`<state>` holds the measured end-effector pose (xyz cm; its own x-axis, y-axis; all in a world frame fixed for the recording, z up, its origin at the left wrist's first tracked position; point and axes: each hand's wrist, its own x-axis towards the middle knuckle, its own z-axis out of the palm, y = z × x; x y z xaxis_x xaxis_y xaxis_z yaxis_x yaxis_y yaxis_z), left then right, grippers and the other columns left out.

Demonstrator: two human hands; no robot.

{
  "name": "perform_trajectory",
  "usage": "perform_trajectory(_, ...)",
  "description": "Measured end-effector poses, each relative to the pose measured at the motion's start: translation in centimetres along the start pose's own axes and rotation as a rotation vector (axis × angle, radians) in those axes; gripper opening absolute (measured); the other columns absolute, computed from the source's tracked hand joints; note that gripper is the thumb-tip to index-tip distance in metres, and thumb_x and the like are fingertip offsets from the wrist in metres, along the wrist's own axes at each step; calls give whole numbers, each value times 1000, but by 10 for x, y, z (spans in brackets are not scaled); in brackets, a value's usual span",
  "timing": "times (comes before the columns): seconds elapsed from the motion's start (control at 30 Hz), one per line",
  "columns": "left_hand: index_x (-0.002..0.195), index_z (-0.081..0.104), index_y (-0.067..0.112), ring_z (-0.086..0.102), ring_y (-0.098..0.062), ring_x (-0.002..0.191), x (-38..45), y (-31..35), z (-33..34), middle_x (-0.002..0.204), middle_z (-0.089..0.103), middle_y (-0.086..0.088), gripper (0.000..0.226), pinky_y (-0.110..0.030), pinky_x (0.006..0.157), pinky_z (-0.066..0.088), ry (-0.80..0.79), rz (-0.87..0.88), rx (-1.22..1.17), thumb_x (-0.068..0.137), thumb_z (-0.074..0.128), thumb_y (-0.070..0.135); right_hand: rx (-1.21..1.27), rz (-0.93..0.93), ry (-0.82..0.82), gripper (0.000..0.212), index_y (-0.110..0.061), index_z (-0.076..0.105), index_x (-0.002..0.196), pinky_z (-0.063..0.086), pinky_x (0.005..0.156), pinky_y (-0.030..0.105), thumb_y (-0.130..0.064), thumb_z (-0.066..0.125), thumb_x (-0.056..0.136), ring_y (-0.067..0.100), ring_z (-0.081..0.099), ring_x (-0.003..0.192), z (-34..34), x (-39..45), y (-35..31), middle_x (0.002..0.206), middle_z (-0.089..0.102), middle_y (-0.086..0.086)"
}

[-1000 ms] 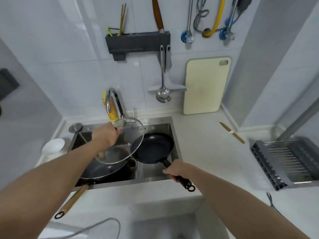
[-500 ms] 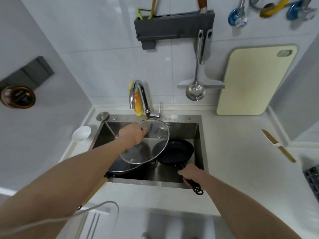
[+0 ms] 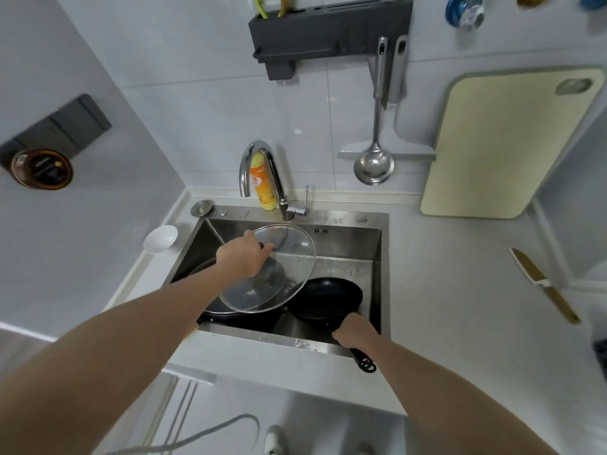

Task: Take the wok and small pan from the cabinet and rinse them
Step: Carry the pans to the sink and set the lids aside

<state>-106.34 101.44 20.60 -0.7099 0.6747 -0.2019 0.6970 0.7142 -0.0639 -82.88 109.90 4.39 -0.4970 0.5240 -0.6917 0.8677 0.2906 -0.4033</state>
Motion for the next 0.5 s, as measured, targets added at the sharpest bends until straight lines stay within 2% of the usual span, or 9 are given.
perform_trajectory(0.23, 110, 43, 11, 59, -19, 70, 2, 13, 7, 79, 59, -1, 50, -33, 62, 45, -5, 4, 10, 99, 32, 59, -199, -63, 23, 7, -13, 58, 89, 47, 65, 30, -19, 54, 91, 24, 62, 80, 11, 5, 12, 90, 66, 4)
perform_trajectory(0.4, 111, 45, 10, 61, -23, 76, 2, 22, 15, 82, 60, -3, 52, -38, 72, 51, -12, 1, -17, 98, 32, 59, -349, -97, -1, 20, -7, 64, 110, 49, 76, 34, -16, 53, 95, 30, 65, 103, 2, 11, 27, 113, 67, 10)
perform_trajectory(0.5, 112, 45, 10, 62, -25, 78, 3, 26, 22, 87, 62, -5, 54, -38, 71, 53, -29, -4, -31, 97, 33, 61, -320, -122, 10, 21, -5, 61, 113, 51, 86, 36, -11, 52, 96, 31, 63, 106, -7, 9, 34, 117, 65, 14)
